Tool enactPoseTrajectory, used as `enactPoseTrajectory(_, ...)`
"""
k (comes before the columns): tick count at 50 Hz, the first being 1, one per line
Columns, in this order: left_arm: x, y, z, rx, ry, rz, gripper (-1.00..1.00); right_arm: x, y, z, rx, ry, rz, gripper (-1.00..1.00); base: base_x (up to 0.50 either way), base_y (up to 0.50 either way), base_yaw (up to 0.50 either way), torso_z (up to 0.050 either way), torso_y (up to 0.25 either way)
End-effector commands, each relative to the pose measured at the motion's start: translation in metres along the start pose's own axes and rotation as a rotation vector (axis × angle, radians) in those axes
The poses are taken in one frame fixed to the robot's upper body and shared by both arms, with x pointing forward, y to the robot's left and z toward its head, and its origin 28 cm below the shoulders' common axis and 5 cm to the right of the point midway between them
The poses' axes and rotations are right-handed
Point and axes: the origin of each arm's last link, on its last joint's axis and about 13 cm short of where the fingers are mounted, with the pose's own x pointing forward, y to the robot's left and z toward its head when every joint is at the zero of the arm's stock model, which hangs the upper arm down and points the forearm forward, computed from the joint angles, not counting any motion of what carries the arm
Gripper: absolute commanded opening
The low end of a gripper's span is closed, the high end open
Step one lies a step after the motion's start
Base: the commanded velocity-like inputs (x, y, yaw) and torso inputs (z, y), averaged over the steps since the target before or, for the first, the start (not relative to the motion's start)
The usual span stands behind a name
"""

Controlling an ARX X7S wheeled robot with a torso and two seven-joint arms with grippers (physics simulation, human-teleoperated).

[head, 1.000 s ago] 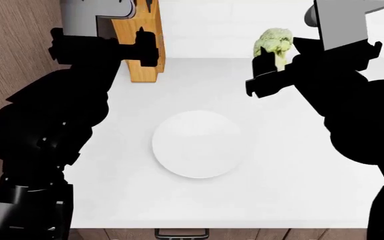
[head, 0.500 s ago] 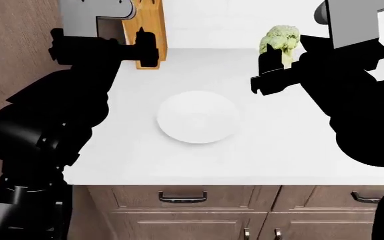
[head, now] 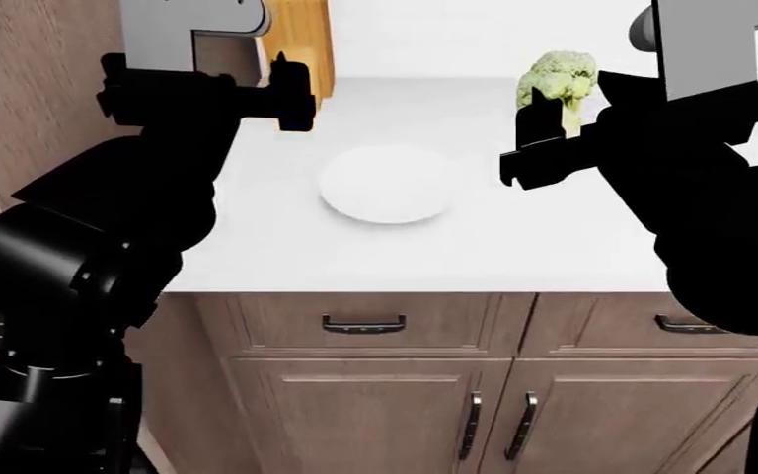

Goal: Place the broccoli on the rack of the oven.

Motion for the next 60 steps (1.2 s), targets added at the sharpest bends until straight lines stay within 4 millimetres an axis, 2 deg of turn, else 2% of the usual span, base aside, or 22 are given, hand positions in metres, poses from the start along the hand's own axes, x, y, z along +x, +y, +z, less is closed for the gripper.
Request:
enactPoseTrajectory(1,-0.0002,0.0006,0.0011,0.000,-0.002,0.001,1.00,0.0003,0.0000,0.0000,0.001,-0.004,0.001,-1.00,-0.33,0.00,0.00,0.000,0.000)
enactPoseTrajectory(50,-0.0010,0.0017,-0.0008,-0.008,-0.001,0.005,1.00,-0.0003,0.0001,-0.0018,-0.007,-0.008,0.003,-1.00,-0.33,0.00,0.00,0.000,0.000)
enactPoseTrajectory(60,-0.0013,0.0021,-0.0010,-0.006,0.000,0.008,1.00,0.0014,0.0011,-0.0029,0.000,-0.004,0.008,-1.00,0.00,0.00,0.00,0.000,0.000)
